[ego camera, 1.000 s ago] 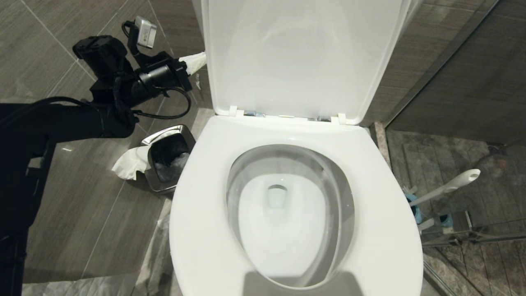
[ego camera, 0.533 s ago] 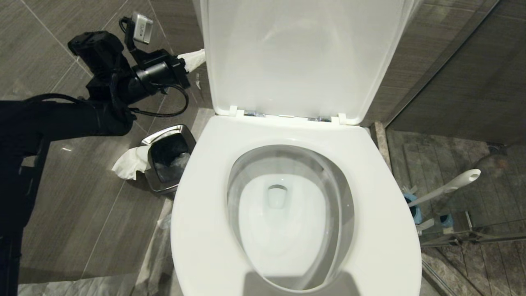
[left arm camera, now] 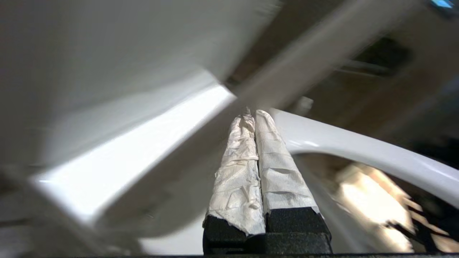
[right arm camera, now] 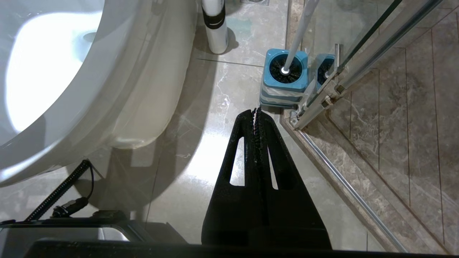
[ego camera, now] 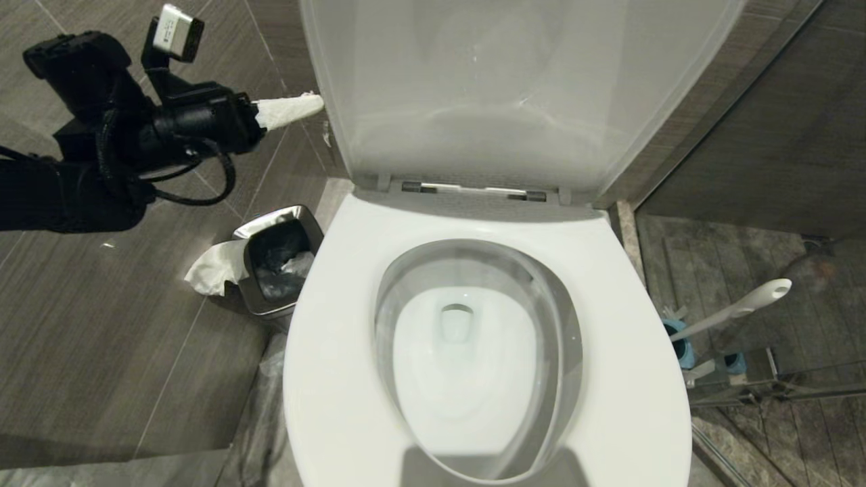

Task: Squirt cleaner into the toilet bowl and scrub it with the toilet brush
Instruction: Close the toilet lid

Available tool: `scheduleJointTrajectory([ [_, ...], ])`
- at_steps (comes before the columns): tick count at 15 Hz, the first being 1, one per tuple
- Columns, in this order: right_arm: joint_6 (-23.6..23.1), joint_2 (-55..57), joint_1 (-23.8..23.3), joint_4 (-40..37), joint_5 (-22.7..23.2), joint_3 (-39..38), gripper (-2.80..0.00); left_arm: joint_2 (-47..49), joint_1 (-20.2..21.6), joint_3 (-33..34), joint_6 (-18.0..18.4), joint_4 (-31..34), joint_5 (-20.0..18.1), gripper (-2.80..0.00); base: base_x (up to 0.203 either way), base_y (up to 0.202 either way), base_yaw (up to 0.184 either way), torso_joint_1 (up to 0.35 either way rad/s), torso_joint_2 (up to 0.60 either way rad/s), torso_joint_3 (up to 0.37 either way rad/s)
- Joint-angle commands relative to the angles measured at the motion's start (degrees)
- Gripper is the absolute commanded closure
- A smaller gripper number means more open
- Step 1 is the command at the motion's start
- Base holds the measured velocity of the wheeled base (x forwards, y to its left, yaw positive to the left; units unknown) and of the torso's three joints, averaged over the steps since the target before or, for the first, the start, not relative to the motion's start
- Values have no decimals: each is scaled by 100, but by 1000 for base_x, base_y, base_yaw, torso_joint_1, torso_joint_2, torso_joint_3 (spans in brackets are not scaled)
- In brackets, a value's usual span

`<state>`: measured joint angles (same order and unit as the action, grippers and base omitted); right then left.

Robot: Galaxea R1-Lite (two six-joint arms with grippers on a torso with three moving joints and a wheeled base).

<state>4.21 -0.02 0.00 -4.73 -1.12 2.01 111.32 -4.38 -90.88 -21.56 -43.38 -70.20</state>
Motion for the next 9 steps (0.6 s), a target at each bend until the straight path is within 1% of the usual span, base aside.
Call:
scheduleJointTrajectory([
  [1,1,2,0,-2,-2,1,0,-611,152,559,-360,-22,-718,0,0,0,0,0,0,0],
  [2,1,2,0,-2,-2,1,0,-719,179,746,-440,-27,-905,0,0,0,0,0,0,0],
  [5,1,2,0,-2,-2,1,0,-1101,191,1360,-554,-21,-1195,0,0,0,0,0,0,0],
  [7,1,2,0,-2,-2,1,0,-1112,192,1427,-552,-177,-1201,0,0,0,0,0,0,0],
  [9,1,2,-6,-2,-2,1,0,-982,216,1385,-527,-486,-1028,0,0,0,0,0,0,0],
])
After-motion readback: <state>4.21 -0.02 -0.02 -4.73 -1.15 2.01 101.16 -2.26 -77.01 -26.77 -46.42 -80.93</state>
